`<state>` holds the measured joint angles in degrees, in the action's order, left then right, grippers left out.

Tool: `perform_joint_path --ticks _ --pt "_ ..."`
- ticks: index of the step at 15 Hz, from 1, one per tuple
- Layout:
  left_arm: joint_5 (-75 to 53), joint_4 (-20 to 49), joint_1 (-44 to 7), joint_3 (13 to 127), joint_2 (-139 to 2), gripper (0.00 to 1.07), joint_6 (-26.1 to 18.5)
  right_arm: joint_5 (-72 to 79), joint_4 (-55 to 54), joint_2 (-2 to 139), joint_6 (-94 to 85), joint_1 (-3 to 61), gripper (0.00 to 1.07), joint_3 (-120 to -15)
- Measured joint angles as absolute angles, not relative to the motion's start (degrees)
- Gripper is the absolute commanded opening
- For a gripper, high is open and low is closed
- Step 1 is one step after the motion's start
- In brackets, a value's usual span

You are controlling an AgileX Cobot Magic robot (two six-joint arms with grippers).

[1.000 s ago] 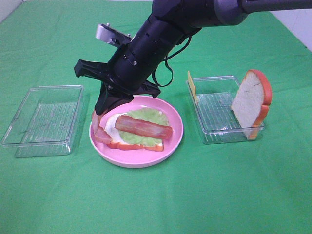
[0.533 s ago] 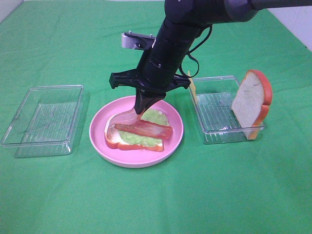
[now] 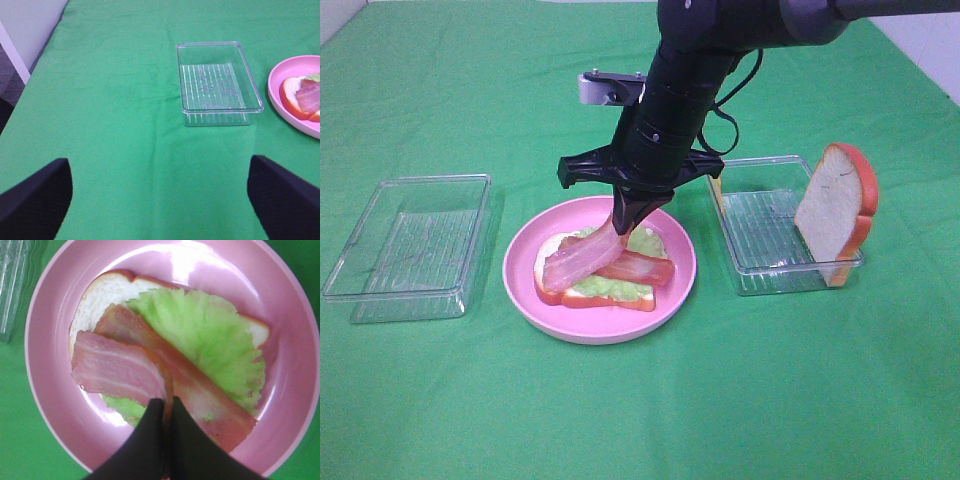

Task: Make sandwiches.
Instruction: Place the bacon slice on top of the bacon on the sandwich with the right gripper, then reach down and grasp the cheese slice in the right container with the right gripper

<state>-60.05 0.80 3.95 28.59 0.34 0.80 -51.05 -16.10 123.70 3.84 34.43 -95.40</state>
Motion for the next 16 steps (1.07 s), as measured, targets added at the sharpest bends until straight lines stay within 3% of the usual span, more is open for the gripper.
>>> perform_joint_path --ticks 2,4,6,12,16 --pt "-60.05 0.80 3.95 28.59 0.34 0.88 0.80 -51.05 -15.99 123.64 3.90 34.43 0.27 -95.40" --pt "-60.05 0.80 3.95 28.59 0.34 0.88 0.80 -51.05 -15.58 123.24 3.90 34.43 0.68 -95.40" --pt "-60.05 0.80 3.95 28.59 0.34 0.88 0.80 -52.02 -14.55 121.30 3.90 34.43 0.89 -95.40" --pt "-60.05 0.80 3.95 28.59 0.34 0.88 0.80 -55.81 -10.26 115.74 8.31 34.43 0.89 -96.03" --pt "-60.05 0.80 3.95 28.59 0.34 0.88 0.80 -68.64 -4.70 114.76 10.08 31.74 0.89 -106.68"
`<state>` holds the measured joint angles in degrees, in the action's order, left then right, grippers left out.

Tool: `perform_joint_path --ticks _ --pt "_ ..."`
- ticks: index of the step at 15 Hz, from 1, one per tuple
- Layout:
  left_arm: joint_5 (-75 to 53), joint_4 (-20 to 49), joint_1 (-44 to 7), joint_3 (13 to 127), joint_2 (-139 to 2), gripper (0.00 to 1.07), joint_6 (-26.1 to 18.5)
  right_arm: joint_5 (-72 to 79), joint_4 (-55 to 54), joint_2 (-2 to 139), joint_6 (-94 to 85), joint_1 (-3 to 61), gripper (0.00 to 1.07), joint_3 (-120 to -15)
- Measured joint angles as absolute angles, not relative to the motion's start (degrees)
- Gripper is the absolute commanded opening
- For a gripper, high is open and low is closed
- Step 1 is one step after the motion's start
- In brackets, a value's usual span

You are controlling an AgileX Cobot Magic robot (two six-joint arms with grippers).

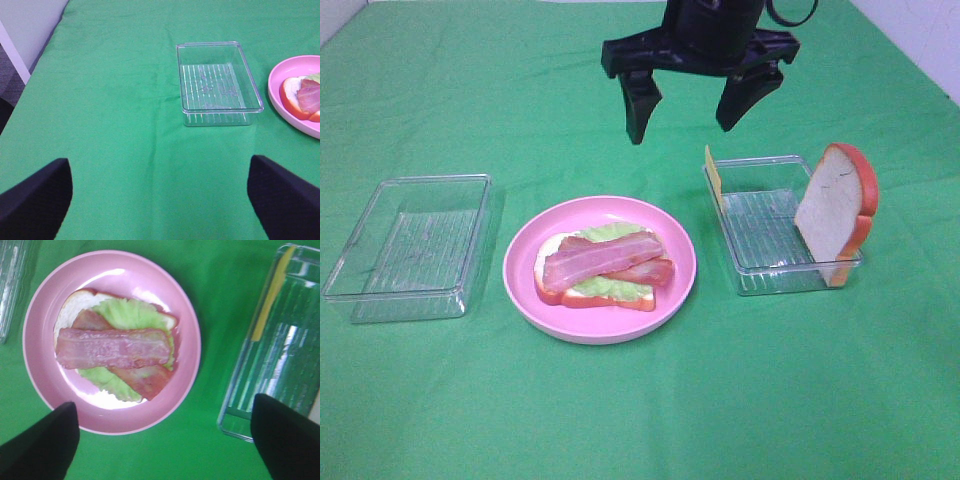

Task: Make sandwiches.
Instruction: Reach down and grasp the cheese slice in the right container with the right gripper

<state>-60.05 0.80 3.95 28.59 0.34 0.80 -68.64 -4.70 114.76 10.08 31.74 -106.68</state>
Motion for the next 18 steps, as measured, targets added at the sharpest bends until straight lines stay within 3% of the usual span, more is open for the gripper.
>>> perform_joint_path --ticks 4,12,18 --pt "-60.05 0.80 3.95 28.59 0.34 0.88 0.80 -69.61 -4.07 118.26 10.08 26.24 0.89 -112.01" --pt "-60.05 0.80 3.95 28.59 0.34 0.88 0.80 -69.84 -4.24 132.18 10.14 24.52 0.89 -123.24" --pt "-60.05 0.80 3.95 28.59 0.34 0.88 0.80 -69.79 -4.41 137.34 11.23 21.31 0.87 -124.39"
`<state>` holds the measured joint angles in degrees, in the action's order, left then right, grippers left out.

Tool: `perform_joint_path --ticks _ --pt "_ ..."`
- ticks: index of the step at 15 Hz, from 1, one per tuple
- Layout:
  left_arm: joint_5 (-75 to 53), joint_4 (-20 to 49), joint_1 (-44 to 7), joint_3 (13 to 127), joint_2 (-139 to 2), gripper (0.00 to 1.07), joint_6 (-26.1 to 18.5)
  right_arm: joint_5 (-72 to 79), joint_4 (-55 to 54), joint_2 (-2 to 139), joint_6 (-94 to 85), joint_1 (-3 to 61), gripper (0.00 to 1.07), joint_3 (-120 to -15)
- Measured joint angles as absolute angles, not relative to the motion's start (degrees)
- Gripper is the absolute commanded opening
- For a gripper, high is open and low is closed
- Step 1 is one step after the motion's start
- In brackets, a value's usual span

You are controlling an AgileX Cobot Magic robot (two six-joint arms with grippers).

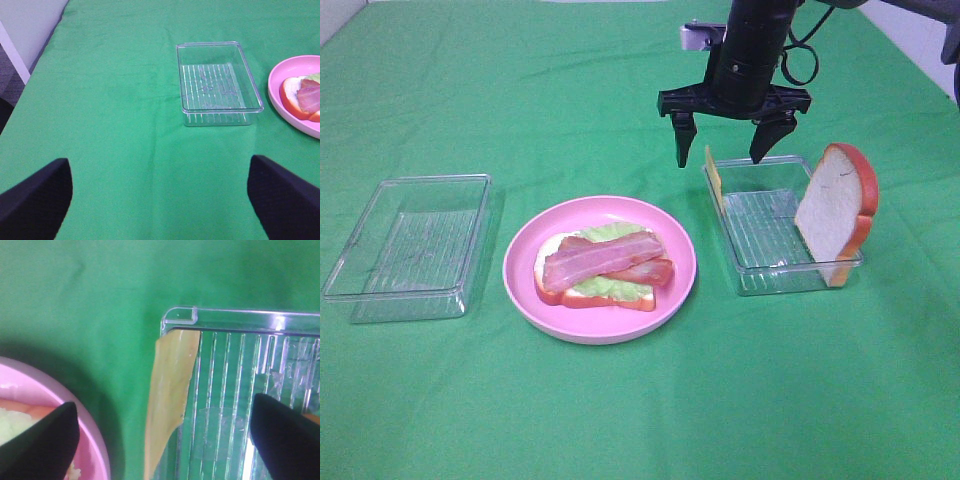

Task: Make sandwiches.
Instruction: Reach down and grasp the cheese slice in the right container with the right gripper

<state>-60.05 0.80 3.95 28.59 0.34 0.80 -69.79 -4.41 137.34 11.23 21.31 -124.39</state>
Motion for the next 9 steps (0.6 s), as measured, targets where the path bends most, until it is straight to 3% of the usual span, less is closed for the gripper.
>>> perform_joint_path --ticks 6,9 --pt "-60.05 0.80 3.95 28.59 0.34 0.88 0.80 -69.79 -6.53 138.66 11.23 20.40 0.86 -124.62" --pt "-60.05 0.80 3.95 28.59 0.34 0.88 0.80 -69.79 -7.16 139.69 11.23 20.40 0.74 -124.62"
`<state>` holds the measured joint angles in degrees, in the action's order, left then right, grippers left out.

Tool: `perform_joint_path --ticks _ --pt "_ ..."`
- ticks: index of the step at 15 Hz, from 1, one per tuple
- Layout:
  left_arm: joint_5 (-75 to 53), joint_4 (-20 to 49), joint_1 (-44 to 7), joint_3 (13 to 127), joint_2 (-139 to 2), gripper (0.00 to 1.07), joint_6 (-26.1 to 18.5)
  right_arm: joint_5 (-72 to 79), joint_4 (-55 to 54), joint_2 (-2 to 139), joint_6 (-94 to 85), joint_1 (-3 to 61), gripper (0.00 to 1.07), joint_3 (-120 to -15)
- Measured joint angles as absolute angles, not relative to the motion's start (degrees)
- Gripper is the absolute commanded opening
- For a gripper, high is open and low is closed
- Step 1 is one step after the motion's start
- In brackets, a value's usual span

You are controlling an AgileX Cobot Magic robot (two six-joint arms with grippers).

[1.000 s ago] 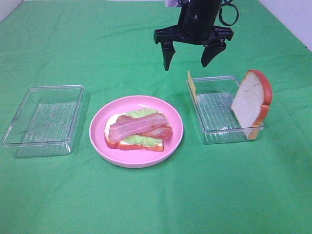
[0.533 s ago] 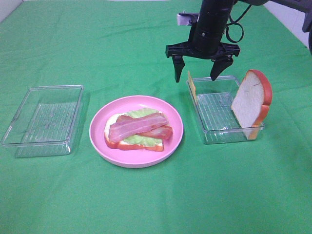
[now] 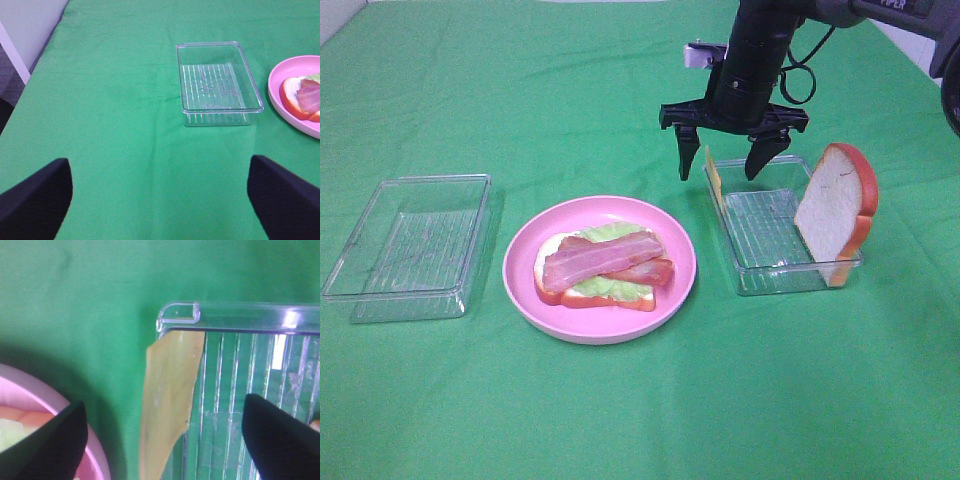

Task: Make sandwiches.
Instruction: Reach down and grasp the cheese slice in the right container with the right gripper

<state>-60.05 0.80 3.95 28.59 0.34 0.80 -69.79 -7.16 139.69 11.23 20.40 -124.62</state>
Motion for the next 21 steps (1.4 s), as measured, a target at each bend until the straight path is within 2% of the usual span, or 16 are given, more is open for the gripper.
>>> perform_joint_path --ticks 3,5,11,13,15,21 --pt "-60.05 0.80 3.95 28.59 0.34 0.88 0.80 -69.79 -7.16 139.74 11.23 20.40 0.51 -124.62" --pt "-60.05 0.80 3.95 28.59 0.34 0.88 0.80 -69.79 -6.82 139.74 11.23 20.40 0.47 -124.62" --pt "-60.05 0.80 3.95 28.59 0.34 0.88 0.80 -69.79 -6.70 139.74 11.23 20.40 0.44 -124.62" --pt "-60.05 0.80 3.95 28.59 0.34 0.88 0.80 -69.79 -6.13 139.74 11.23 20.40 0.26 -124.62" --pt "-60.05 0.80 3.95 28.59 0.34 0.88 0.80 -69.79 -5.10 139.74 11.23 20.40 0.02 -124.62" --pt "-60.05 0.80 3.95 28.59 0.34 0.88 0.80 -69.79 -4.64 139.69 11.23 20.40 0.00 -124.62"
